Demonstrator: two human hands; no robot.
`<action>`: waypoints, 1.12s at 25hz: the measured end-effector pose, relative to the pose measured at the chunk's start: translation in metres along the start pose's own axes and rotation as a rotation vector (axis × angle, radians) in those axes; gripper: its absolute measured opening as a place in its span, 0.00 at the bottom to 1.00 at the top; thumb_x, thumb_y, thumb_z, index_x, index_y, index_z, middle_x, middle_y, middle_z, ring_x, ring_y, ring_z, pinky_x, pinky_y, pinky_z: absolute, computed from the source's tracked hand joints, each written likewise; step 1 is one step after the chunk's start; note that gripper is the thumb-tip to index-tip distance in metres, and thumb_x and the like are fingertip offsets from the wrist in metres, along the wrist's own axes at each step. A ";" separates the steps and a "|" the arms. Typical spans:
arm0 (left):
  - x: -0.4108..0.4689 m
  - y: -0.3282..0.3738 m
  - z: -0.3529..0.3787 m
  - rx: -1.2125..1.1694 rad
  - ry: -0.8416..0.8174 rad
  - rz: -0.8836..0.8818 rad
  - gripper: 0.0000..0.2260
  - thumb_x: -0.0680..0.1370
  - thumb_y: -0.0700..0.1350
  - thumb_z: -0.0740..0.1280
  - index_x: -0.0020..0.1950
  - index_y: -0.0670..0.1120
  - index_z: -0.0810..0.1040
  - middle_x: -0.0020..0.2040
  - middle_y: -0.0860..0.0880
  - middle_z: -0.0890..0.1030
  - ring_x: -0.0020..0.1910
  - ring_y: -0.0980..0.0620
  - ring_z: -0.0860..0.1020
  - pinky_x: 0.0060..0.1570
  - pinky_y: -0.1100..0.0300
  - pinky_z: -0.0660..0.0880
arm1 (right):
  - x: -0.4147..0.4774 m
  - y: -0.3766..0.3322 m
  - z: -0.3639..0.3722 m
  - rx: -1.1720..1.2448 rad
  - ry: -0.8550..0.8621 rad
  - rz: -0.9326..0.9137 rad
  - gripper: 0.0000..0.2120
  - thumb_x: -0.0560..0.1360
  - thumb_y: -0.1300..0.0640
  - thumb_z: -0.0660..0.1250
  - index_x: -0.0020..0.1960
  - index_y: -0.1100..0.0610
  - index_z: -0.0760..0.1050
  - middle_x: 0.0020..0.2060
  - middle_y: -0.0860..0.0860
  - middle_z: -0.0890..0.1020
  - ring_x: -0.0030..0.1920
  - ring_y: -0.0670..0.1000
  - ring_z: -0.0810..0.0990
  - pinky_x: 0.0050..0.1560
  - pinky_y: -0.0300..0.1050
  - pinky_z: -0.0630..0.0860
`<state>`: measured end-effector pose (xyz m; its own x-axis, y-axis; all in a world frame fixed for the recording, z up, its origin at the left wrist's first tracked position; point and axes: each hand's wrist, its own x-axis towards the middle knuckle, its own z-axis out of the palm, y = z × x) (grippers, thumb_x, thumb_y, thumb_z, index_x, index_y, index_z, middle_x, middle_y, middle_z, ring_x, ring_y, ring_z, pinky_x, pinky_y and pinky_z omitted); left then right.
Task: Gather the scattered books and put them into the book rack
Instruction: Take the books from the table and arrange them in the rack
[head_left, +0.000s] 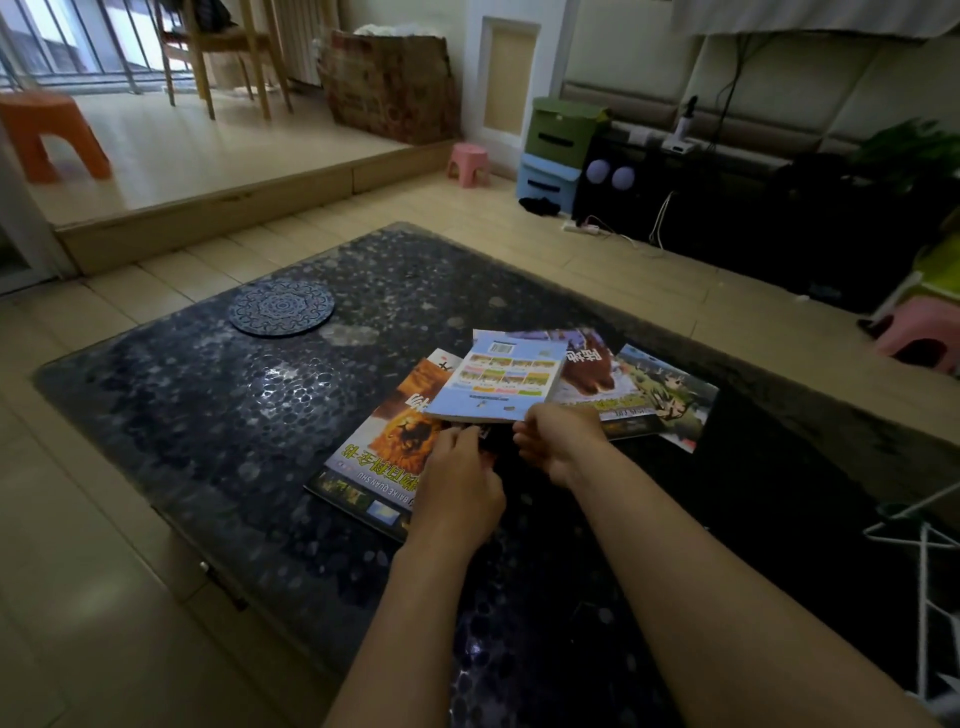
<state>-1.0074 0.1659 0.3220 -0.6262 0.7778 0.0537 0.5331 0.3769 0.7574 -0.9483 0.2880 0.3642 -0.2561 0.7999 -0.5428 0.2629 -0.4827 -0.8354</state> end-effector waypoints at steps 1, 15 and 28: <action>0.000 0.002 -0.001 -0.004 0.027 0.007 0.22 0.77 0.39 0.63 0.71 0.44 0.68 0.68 0.45 0.68 0.64 0.45 0.71 0.59 0.52 0.72 | -0.004 -0.004 -0.003 0.007 0.028 -0.063 0.11 0.75 0.66 0.60 0.55 0.59 0.75 0.35 0.56 0.82 0.28 0.50 0.77 0.32 0.42 0.75; -0.010 0.041 -0.003 -0.385 0.383 0.255 0.13 0.81 0.42 0.63 0.65 0.41 0.70 0.55 0.46 0.79 0.53 0.45 0.79 0.47 0.61 0.72 | -0.098 -0.057 -0.091 0.229 -0.112 0.000 0.09 0.74 0.62 0.58 0.43 0.60 0.76 0.26 0.50 0.69 0.28 0.47 0.67 0.33 0.42 0.71; -0.060 0.106 0.030 -0.666 -0.119 0.333 0.03 0.83 0.42 0.61 0.56 0.45 0.72 0.42 0.43 0.77 0.37 0.46 0.76 0.35 0.46 0.74 | -0.169 -0.025 -0.174 -1.528 0.433 -0.423 0.15 0.80 0.53 0.63 0.64 0.54 0.63 0.55 0.57 0.75 0.51 0.60 0.77 0.45 0.53 0.73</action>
<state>-0.8956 0.1742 0.3797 -0.4064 0.8606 0.3070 0.2033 -0.2424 0.9486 -0.7493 0.2267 0.4915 -0.3494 0.9365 -0.0294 0.9323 0.3506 0.0891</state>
